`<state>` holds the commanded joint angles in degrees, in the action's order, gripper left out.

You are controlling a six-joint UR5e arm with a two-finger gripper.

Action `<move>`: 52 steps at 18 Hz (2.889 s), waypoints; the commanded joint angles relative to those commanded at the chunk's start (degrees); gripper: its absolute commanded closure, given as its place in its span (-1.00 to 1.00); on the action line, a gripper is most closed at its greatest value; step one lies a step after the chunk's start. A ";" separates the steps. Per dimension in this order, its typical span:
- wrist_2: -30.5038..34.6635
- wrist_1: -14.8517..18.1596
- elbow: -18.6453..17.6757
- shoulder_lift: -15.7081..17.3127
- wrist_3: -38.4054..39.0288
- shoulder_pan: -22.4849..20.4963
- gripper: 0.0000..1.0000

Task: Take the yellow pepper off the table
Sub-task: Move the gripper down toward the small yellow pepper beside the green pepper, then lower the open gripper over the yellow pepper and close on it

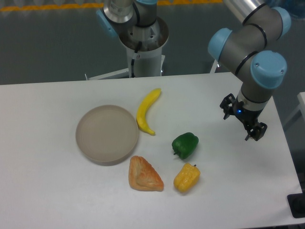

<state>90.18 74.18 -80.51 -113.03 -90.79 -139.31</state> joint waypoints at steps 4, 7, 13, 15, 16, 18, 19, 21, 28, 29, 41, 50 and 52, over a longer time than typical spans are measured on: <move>-0.09 0.00 -0.09 -0.09 0.35 0.26 -1.00; -2.19 -0.09 -0.18 -0.18 0.88 0.70 -1.00; -6.24 -2.89 0.17 -1.93 12.29 5.70 -1.00; -6.24 -5.43 0.26 -2.72 16.84 7.90 -1.00; -5.89 -6.84 0.79 -3.77 20.70 9.13 -1.00; -5.80 -6.86 3.24 -6.14 26.69 11.33 -1.00; -5.80 -6.86 3.16 -6.59 27.68 11.69 -1.00; -5.71 -6.86 3.25 -7.64 29.35 12.21 -1.00; -5.10 -6.77 3.95 -11.33 32.95 15.64 -1.00; -5.01 -6.77 3.87 -11.60 33.13 15.64 -1.00; -3.25 -7.21 4.83 -12.83 35.07 16.17 -1.00; -3.34 -7.21 5.54 -12.66 36.83 16.17 -1.00; -3.25 -7.21 5.54 -12.66 36.83 16.17 -1.00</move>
<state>86.92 66.97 -74.97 -125.68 -53.96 -123.13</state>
